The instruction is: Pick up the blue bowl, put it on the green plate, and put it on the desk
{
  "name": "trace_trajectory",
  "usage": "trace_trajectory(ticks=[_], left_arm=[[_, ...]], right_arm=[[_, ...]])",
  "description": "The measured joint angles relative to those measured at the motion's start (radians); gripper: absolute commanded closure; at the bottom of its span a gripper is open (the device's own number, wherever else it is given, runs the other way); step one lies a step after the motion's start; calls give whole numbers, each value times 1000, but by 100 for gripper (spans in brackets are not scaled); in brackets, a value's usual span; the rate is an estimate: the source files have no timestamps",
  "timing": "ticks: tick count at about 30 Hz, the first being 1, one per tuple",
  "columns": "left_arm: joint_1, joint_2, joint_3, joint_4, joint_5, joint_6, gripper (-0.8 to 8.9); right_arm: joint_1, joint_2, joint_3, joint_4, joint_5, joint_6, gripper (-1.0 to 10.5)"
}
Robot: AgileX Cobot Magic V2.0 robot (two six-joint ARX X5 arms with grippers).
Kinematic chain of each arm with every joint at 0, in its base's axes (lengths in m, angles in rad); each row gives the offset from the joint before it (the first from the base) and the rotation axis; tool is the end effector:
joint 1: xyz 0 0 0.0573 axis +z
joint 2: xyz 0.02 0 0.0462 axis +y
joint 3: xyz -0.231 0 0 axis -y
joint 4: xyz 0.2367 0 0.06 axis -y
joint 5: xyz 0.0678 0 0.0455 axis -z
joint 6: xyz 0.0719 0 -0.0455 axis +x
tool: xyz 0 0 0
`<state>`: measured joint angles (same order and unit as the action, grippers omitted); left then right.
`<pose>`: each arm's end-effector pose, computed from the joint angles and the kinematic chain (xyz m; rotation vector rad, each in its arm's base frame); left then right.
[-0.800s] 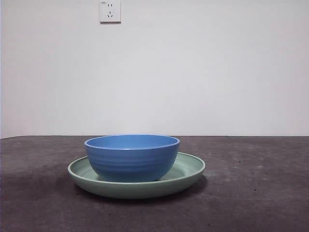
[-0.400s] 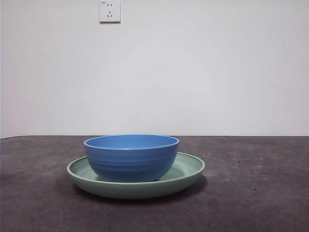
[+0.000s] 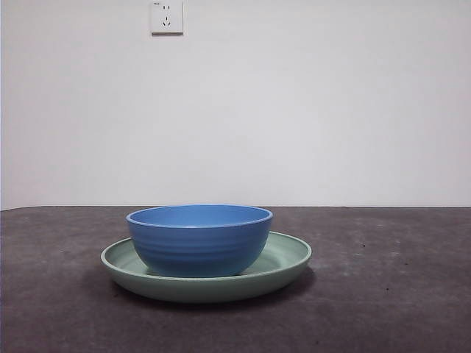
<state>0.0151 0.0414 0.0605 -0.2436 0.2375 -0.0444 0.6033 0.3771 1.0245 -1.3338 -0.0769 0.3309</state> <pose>0.1592 -0.0145 0.1469 -0.0724 0.2281 -0.2165 0.0510 0.0419 0.2908 0.1243 0.7730 0.5323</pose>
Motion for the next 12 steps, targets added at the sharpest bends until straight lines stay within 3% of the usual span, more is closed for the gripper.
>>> trace_trajectory(ticks=[12], left_arm=[[0,-34,-28,68,-139,-36,786]], right_arm=[[0,0,0,0,0,0,914]])
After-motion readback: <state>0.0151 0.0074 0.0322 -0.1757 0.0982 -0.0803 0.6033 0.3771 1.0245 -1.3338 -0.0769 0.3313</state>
